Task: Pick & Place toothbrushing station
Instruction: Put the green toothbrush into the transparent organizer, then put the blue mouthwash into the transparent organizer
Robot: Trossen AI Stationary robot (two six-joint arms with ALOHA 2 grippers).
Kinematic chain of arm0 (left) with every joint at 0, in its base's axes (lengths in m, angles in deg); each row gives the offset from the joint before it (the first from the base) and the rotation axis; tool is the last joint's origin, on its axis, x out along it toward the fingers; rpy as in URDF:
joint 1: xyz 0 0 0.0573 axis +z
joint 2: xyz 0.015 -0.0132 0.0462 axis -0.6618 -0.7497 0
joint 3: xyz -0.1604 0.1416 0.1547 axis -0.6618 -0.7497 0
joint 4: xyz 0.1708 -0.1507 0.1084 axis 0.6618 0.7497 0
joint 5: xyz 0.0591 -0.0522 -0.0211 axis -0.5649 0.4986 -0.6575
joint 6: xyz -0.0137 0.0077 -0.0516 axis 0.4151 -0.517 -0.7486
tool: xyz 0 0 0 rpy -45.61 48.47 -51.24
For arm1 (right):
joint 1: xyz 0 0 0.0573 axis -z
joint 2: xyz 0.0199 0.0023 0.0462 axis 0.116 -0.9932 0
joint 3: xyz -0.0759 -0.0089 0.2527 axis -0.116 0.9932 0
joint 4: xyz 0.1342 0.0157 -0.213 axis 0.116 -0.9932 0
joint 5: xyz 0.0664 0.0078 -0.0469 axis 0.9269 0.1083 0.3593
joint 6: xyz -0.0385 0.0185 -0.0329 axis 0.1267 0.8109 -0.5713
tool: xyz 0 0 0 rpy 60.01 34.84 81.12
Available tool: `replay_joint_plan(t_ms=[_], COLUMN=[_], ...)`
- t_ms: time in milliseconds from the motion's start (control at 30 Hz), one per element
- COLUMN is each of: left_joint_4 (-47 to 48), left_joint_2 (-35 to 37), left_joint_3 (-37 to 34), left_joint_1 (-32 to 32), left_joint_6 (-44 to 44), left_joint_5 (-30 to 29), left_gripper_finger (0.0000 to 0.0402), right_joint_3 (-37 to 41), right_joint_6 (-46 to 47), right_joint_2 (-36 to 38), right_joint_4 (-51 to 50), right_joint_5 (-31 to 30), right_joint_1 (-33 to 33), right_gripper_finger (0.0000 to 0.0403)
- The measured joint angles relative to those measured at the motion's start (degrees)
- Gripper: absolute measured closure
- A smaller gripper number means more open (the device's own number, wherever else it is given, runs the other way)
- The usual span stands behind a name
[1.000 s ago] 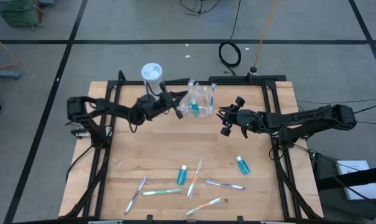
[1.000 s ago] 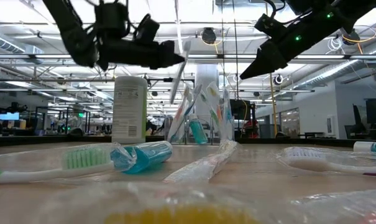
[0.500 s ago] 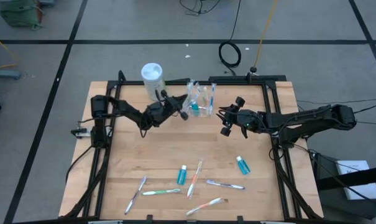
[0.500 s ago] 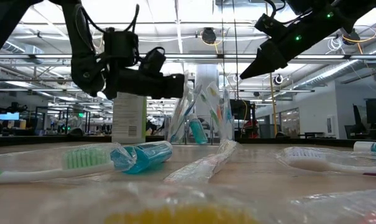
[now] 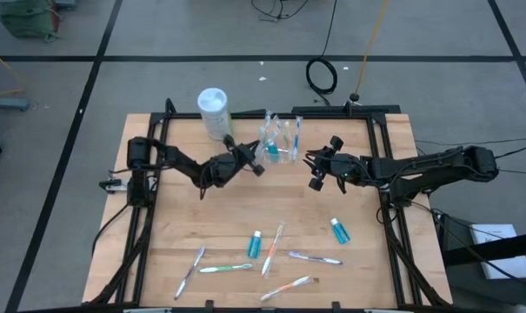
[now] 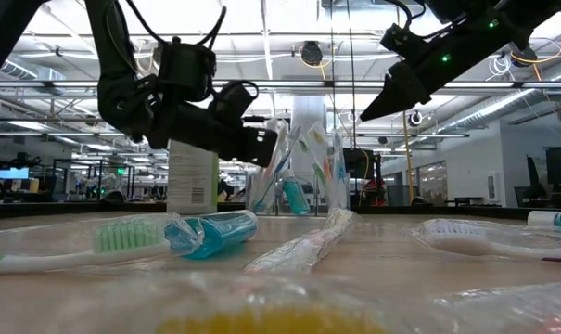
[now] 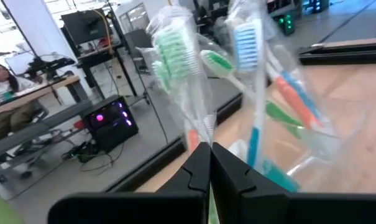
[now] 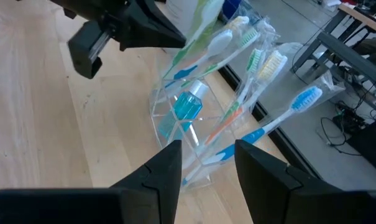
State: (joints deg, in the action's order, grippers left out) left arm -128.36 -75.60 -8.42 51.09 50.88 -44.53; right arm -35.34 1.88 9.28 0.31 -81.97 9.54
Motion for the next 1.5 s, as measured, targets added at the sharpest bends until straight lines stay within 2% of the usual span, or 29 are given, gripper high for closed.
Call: replay_joint_plan(t_ms=[200,433,600,767,933,1067,1200,1333,1500], left_joint_4=[0.5,1.5,9.1,20.2,25.1,28.8,39.3,57.0,74.1], left_joint_2=[0.8,3.4,6.9,14.2,20.9,23.0,23.2,23.2,23.2], left_joint_3=[0.0,0.0,0.0,0.0,0.1,0.1,1.8,6.9,14.8], left_joint_1=[-1.2,-2.0,-2.0,-3.8,-8.2,-12.6,-16.7,-19.5,-21.4], left_joint_6=[0.7,-0.4,-3.1,-6.1,-7.9,-10.9,-15.7,-25.8,-41.2], left_joint_5=[-1.1,-1.0,-1.6,-1.7,-1.2,0.0,0.0,0.4,7.7], left_gripper_finger=[0.0378,0.0317,0.0267,0.0232,0.0218,0.0218,0.0218,0.0218,0.0218], right_joint_3=[0.0,0.1,0.1,0.1,0.1,0.1,0.2,0.2,0.2], right_joint_6=[0.0,0.0,0.0,0.0,0.0,1.1,2.1,2.1,2.2], right_joint_2=[0.0,0.0,0.0,0.0,0.0,0.0,0.0,0.0,0.0], right_joint_4=[-0.5,-1.3,-1.3,-1.3,-1.3,-1.3,-1.3,-1.3,-1.2], right_joint_5=[0.0,0.0,0.0,0.0,0.0,0.0,0.0,0.0,0.0], right_joint_1=[0.0,0.0,0.0,0.0,0.0,0.0,0.0,0.0,0.0], right_gripper_finger=[0.0264,0.0264,0.0264,0.0264,0.0264,0.0264,0.0264,0.0264,0.0264])
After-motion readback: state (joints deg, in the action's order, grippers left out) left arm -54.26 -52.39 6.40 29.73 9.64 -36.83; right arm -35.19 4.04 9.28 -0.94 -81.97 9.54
